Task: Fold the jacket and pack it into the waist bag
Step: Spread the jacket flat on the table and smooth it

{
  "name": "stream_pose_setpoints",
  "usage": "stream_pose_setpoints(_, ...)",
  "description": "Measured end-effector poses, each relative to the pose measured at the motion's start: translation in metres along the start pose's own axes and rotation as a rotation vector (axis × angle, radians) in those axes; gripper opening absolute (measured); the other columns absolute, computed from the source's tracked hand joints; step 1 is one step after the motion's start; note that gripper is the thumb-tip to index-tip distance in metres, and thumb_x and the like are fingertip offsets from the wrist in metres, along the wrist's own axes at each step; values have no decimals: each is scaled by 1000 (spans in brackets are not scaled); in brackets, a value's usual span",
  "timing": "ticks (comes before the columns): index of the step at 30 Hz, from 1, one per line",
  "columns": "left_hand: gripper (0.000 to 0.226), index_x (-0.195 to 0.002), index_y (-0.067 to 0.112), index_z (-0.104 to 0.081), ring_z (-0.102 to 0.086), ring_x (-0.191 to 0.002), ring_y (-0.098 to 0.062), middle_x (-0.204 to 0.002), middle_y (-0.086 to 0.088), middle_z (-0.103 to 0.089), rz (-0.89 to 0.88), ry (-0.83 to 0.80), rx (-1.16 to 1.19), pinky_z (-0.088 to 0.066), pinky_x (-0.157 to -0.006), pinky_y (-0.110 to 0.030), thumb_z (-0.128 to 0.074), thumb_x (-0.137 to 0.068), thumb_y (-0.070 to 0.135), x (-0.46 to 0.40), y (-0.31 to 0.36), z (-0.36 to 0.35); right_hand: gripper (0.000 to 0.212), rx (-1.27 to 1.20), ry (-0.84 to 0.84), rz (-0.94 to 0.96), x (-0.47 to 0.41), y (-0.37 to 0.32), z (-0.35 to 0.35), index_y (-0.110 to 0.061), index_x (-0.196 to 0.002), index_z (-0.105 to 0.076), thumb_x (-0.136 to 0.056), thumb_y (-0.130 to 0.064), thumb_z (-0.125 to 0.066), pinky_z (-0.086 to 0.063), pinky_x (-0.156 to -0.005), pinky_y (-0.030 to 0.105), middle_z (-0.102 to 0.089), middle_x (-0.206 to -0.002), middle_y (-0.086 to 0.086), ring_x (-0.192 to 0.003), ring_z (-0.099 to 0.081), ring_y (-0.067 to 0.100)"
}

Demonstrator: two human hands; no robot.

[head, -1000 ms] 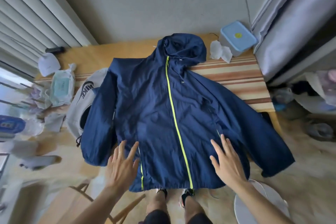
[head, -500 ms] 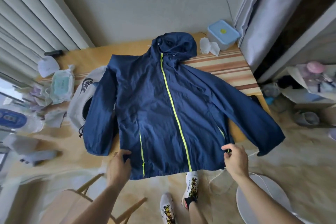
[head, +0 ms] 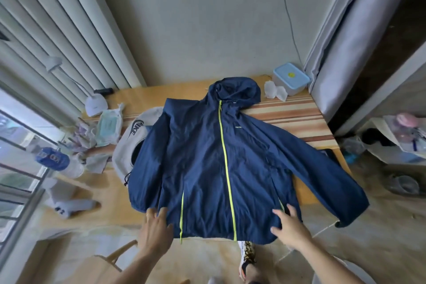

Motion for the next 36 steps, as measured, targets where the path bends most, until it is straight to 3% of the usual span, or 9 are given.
stream_pose_setpoints(5,52,-146,31,-48,-37,-144,-32,-160,-10,-34,-245,145,-88,-48,-104,-43,-61,-96,34,-47,76,22,27,-3,184,16,-70,-57,83,-21,-99,-71,-95,-43,-56,-54,-76,31,-72,-108,0,-98,-68,23)
stream_pose_setpoints(10,60,-147,32,-50,-37,-149,-32,-164,-9,-35,-401,179,-154,-53,-102,-44,-69,-90,35,-116,155,27,40,-582,250,220,-190,-127,196,-19,-127,-65,-91,-37,-69,-45,-98,35,-60,-132,7,-119,-57,24)
stream_pose_setpoints(14,69,-148,32,-50,-41,-147,-34,-163,-11,-38,-481,174,-221,-50,-107,-43,-74,-83,37,-170,189,21,50,-613,296,242,-289,-164,263,-30,-131,-63,-85,-49,-70,-41,-112,48,-51,-140,11,-132,-49,33)
stream_pose_setpoints(17,66,-155,37,-35,-25,-155,-32,-170,-6,-15,-448,-2,-262,-39,-118,-45,-58,-93,43,-194,199,13,59,-629,168,216,-343,-186,286,-22,-139,-59,-88,-49,-70,-40,-115,44,-48,-150,9,-135,-50,29)
stream_pose_setpoints(20,59,-160,41,-15,6,-159,-25,-171,5,13,-367,-216,-222,-13,-127,-40,-36,-105,44,-203,202,8,61,-576,187,292,-356,-212,297,-11,-146,-52,-94,-39,-66,-38,-114,36,-52,-152,6,-140,-48,26)
stream_pose_setpoints(23,55,-158,43,-20,11,-158,-18,-171,15,6,-297,-292,-101,-11,-127,-36,-36,-106,45,-208,204,15,47,-523,350,640,-312,-235,290,-12,-139,-61,-95,-30,-67,-38,-115,35,-61,-143,7,-138,-51,23)
stream_pose_setpoints(28,32,-133,31,-64,-51,-138,-14,-140,11,-63,-126,-140,466,-40,-112,-28,-48,-105,33,-215,202,35,36,-206,317,1055,-205,-210,210,-13,-126,-71,-94,-28,-66,-33,-118,34,-67,-133,3,-142,-45,21)
stream_pose_setpoints(33,38,-93,15,-71,-69,-81,-21,-76,5,-78,516,-73,1330,-55,-72,-33,-44,-106,38,-209,216,71,32,74,-114,936,-160,-148,113,-26,-110,-77,-98,-35,-49,-13,-127,31,-57,-147,-9,-154,-21,11)
stream_pose_setpoints(36,45,-101,12,-69,-72,-73,-22,-79,-4,-77,674,-148,1325,-56,-63,-32,-41,-107,46,-203,215,72,22,-36,-81,723,-146,-131,113,-27,-103,-76,-96,-34,-57,-20,-114,12,-59,-141,-11,-144,-41,11)
Point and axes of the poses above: each hand's wrist, its own x-axis away from the middle knuckle, its own z-axis out of the back of the hand, y = z × x, the point moved 1 cm from there along -x, towards the middle knuckle
